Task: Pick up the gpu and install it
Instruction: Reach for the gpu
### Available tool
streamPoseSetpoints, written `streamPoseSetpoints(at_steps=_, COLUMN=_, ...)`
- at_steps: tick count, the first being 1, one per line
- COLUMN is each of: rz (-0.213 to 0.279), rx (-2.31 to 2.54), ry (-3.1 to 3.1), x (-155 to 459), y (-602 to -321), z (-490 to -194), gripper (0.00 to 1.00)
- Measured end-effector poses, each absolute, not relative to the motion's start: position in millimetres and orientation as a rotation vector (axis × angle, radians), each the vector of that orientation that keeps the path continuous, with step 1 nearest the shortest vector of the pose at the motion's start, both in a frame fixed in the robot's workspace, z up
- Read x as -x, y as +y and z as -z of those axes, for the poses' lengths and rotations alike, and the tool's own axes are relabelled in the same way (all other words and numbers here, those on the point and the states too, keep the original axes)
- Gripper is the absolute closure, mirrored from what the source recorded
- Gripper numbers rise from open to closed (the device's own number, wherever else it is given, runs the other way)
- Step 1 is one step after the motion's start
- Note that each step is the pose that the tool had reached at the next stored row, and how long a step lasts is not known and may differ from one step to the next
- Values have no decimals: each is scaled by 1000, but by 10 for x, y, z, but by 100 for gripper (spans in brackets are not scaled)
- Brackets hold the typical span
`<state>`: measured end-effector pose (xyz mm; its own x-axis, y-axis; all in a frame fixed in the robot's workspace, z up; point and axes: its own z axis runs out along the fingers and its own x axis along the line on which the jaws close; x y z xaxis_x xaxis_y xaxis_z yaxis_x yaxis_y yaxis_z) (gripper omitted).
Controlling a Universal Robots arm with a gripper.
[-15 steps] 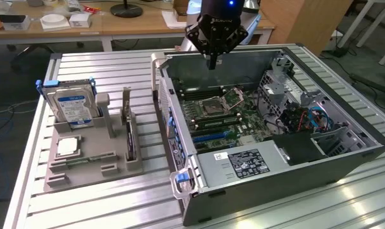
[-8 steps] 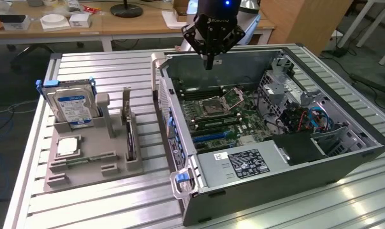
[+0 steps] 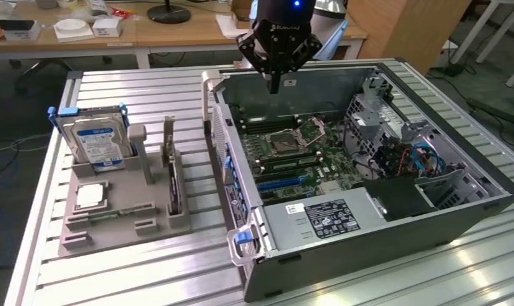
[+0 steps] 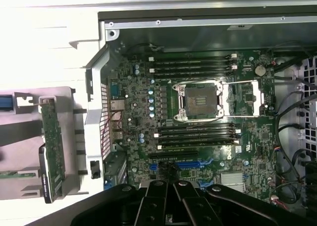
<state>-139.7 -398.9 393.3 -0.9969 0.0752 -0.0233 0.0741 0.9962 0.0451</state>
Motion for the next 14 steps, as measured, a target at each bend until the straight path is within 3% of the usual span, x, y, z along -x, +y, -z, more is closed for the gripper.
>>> streamPoseSetpoints(at_steps=14, rz=-69, rx=-117, ry=3114, x=1548, y=-3989, z=-3933, gripper=90)
